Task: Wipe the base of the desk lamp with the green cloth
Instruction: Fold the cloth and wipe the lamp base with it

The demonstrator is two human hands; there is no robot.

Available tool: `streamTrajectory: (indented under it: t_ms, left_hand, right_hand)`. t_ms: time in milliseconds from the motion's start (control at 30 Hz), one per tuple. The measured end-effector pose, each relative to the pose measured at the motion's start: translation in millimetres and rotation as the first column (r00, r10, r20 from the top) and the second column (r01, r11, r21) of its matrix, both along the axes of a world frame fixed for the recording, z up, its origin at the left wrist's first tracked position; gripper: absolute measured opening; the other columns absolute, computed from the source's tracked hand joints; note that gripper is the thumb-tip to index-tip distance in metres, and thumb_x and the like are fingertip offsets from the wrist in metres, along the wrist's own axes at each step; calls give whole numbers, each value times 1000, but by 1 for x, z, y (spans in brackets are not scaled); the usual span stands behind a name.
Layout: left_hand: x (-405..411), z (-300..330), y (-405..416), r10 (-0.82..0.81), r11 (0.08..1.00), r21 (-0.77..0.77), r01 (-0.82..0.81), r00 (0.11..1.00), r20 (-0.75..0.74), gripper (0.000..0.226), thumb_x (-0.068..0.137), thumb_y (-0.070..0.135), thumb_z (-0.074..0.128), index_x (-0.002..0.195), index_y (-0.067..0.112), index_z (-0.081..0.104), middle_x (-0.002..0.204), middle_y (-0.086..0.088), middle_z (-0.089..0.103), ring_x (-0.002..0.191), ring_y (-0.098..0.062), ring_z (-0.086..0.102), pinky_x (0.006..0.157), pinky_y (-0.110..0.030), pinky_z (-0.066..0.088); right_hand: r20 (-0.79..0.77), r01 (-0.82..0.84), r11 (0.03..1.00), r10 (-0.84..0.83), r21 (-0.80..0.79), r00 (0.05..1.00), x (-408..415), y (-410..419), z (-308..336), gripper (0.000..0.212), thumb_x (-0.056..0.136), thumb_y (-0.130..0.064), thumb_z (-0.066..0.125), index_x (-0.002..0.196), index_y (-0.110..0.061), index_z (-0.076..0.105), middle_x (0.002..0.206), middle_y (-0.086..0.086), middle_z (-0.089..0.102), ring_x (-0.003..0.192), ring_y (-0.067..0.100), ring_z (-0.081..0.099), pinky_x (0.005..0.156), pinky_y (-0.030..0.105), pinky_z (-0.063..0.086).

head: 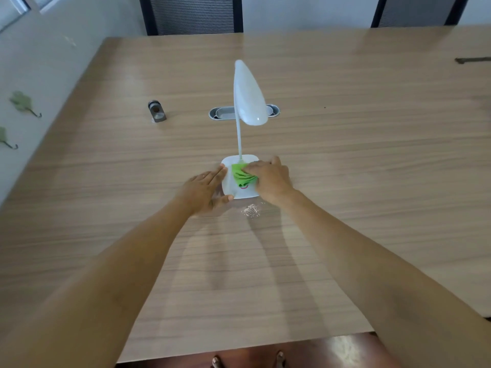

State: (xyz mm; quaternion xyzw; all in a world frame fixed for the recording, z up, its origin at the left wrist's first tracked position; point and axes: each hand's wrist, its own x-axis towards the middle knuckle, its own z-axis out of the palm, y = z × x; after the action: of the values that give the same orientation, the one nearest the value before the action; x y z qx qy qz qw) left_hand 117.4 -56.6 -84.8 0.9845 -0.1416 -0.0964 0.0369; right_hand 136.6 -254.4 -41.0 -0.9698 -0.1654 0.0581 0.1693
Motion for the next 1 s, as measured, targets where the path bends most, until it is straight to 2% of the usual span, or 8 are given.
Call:
streamTrajectory:
  t_ms: [133,267,333,433,500,667,833,1000]
  left_hand:
    - [-1,-2,1,-8,1000,-3,8,1000,-5,130,46,90,-22,150,17,2,162,-1,6,146,-20,22,121,-37,22]
    - [-2,0,0,5,1000,-7,-5,1000,-2,131,44,90,-21,150,17,3,162,-1,7,146,-20,23,120,-37,22]
    - [0,1,1,-1,1000,3,1,1000,-2,130,45,90,-20,150,17,4,162,-1,7,145,-21,24,120,-37,23]
    - [1,2,0,-11,1000,19,11,1000,-1,126,50,91,-14,150,17,4,162,-1,6,146,-21,23,120,-37,22]
    - [1,3,-1,-9,1000,25,9,1000,-9,124,51,91,-10,150,17,2,162,-1,5,146,-22,22,120,-38,22]
    - [0,4,0,-6,999,34,7,1000,-17,127,48,91,-16,150,18,3,162,-1,6,145,-22,23,120,-39,23]
    - [-1,2,-1,5,1000,19,-4,1000,-27,119,56,90,-2,150,18,2,162,0,5,146,-21,21,121,-38,21]
    - [3,11,2,-9,999,-36,8,1000,-28,112,64,86,1,149,13,14,159,-5,19,145,-22,25,120,-39,23]
  right_hand:
    - [-1,-42,999,42,-24,999,-34,-17,-12,57,83,-3,48,130,-34,48,144,-15,43,113,29,36,93,41,37]
    - [-24,-143,984,142,-103,990,-68,-41,-12,57,81,0,45,129,-31,49,145,-14,43,112,31,37,89,39,36]
    - [-12,-113,991,113,-71,994,-69,-47,-9,56,80,1,45,126,-29,52,142,-12,47,110,31,38,89,40,36]
    - [66,32,995,-39,94,997,-47,-39,0,53,78,3,47,121,-26,58,132,-10,57,106,31,40,91,42,38]
    - [89,90,986,-103,140,991,-30,-28,4,54,78,3,46,121,-28,58,132,-11,57,106,29,40,90,40,36]
    - [14,35,999,-35,16,999,-33,-18,-8,56,81,0,47,129,-30,50,143,-11,47,114,30,38,92,41,36]
    - [28,-60,996,62,-70,998,-62,-45,-14,59,79,1,48,129,-30,50,142,-15,46,111,32,39,88,38,35]
    - [153,16,999,-22,35,988,-62,-47,0,55,74,3,51,120,-25,60,133,-9,57,105,34,44,86,40,35]
